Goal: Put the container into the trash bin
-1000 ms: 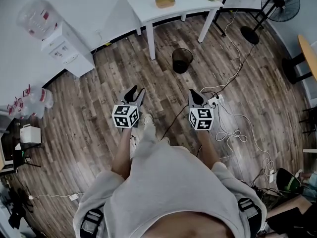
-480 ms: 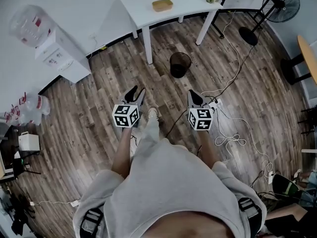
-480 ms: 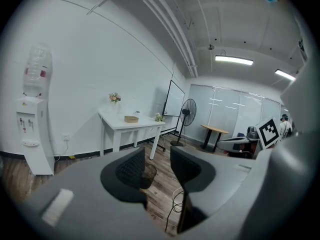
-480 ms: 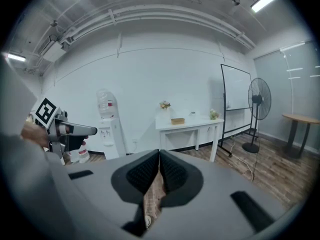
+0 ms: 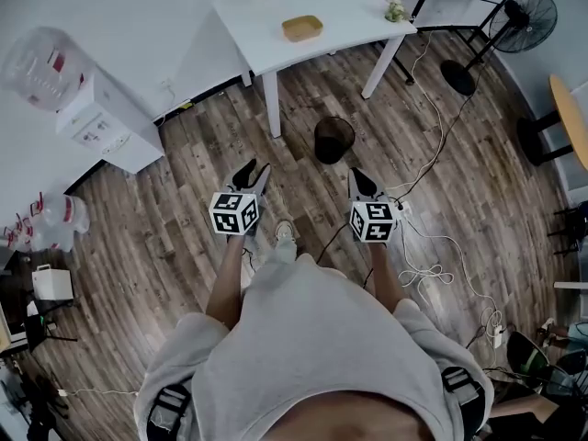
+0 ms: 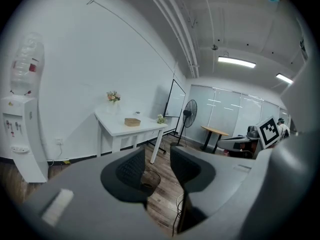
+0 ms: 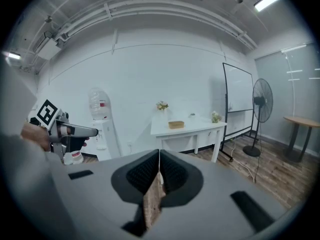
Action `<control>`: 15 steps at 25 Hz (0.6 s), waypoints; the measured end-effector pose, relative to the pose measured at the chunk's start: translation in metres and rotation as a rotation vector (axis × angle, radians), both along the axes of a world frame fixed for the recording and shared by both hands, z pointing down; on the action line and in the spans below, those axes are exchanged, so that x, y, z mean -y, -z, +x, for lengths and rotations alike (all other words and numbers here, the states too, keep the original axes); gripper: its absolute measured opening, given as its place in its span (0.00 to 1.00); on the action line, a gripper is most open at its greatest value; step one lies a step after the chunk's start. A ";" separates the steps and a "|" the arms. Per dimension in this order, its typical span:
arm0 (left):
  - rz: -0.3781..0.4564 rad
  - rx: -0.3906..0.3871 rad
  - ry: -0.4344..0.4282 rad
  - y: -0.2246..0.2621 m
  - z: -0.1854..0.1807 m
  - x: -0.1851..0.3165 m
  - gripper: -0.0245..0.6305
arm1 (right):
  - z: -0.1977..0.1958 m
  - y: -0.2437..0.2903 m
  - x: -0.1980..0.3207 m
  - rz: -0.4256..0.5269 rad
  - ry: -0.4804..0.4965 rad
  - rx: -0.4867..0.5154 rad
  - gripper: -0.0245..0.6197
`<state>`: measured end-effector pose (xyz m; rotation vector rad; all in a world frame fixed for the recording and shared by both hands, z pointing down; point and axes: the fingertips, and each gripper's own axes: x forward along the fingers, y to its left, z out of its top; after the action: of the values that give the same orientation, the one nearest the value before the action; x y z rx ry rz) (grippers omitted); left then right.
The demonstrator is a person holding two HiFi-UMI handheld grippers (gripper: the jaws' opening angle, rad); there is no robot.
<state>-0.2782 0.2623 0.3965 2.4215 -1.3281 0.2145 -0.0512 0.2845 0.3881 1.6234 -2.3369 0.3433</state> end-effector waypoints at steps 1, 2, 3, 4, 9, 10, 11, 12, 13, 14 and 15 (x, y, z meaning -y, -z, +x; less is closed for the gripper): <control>0.000 -0.001 -0.002 0.001 -0.003 0.011 0.29 | -0.003 0.001 0.010 0.000 -0.001 -0.001 0.06; 0.001 -0.001 -0.005 0.002 -0.005 0.021 0.29 | -0.006 0.003 0.020 0.000 -0.002 -0.002 0.06; 0.001 -0.001 -0.008 0.003 -0.008 0.032 0.29 | -0.008 0.004 0.030 0.000 -0.004 -0.003 0.06; 0.002 -0.001 -0.010 0.003 -0.010 0.042 0.29 | -0.010 0.004 0.040 0.000 -0.005 -0.005 0.06; 0.005 -0.002 -0.018 0.003 -0.023 0.090 0.29 | -0.025 0.005 0.084 0.000 -0.004 -0.010 0.06; 0.005 -0.003 -0.021 0.003 -0.023 0.099 0.29 | -0.027 0.004 0.092 0.001 -0.003 -0.009 0.06; 0.005 -0.004 -0.026 0.002 -0.024 0.108 0.28 | -0.029 0.004 0.100 0.000 -0.004 -0.010 0.06; 0.005 -0.003 -0.031 0.002 -0.025 0.116 0.28 | -0.031 0.003 0.108 -0.001 -0.007 -0.011 0.06; 0.005 -0.002 -0.036 0.002 -0.026 0.124 0.28 | -0.032 0.002 0.115 -0.003 -0.010 -0.012 0.06; 0.005 -0.001 -0.041 0.001 -0.027 0.132 0.28 | -0.034 0.001 0.122 -0.005 -0.014 -0.013 0.06; 0.004 -0.001 -0.044 0.001 -0.028 0.139 0.28 | -0.035 0.000 0.129 -0.007 -0.019 -0.013 0.06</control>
<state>-0.3067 0.1229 0.3957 2.4559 -1.2766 0.2230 -0.0863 0.1555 0.3878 1.6402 -2.3096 0.3433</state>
